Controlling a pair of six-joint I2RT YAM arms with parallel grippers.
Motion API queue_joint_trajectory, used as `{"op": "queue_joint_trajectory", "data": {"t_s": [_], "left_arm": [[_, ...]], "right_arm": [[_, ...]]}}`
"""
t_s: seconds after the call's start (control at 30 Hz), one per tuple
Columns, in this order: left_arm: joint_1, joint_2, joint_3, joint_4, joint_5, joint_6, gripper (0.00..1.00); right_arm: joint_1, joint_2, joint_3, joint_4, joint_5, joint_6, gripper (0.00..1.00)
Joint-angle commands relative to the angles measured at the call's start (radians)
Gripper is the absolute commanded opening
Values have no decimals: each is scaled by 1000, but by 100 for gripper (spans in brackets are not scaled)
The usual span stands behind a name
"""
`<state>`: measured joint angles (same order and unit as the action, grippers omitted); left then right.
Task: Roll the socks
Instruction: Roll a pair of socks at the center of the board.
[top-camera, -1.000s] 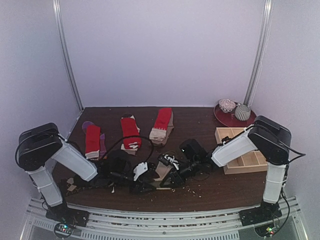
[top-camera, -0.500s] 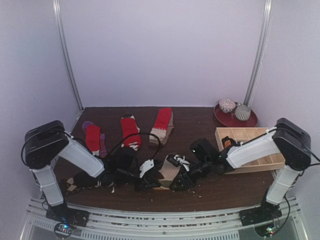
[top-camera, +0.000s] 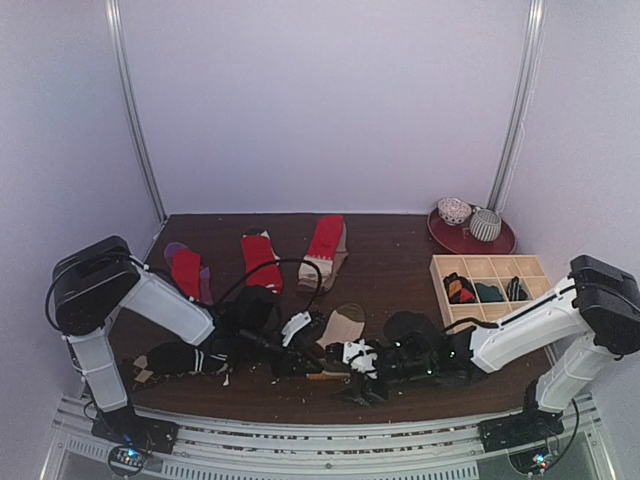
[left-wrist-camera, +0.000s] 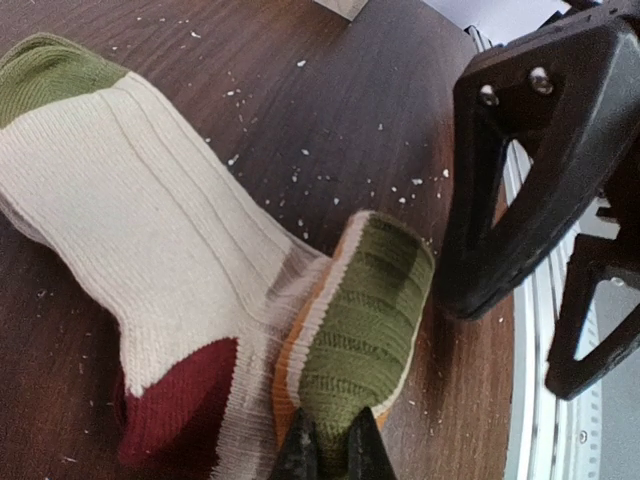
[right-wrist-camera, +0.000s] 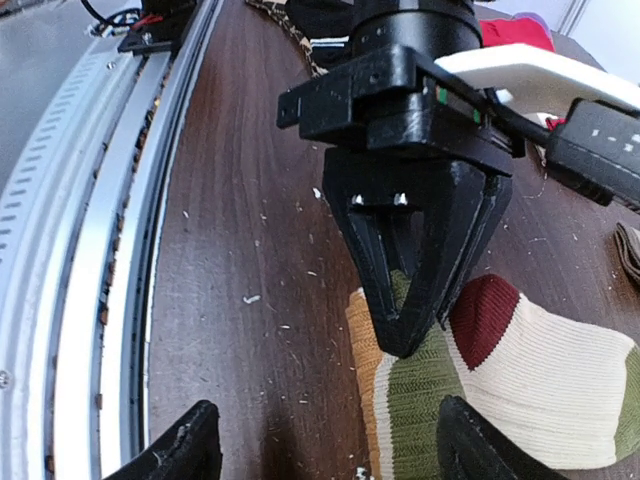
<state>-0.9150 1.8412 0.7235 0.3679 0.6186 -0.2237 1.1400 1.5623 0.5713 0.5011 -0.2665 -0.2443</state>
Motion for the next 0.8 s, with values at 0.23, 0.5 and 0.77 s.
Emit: {"op": "queue_joint_trajectory", "data": {"t_s": [0.23,0.5,0.77], "left_arm": [[-8,71,-27,-180,19,-24,0],[-7,-2,-44,-161,10,-5,8],[-8,-313,-129,5,-160,157,38]], "right_arm": [[7,126,8,50,204,-117,70],[7,220,30,-3,232,-63,38],[-80,286,117,-198,-49,231,29]]}}
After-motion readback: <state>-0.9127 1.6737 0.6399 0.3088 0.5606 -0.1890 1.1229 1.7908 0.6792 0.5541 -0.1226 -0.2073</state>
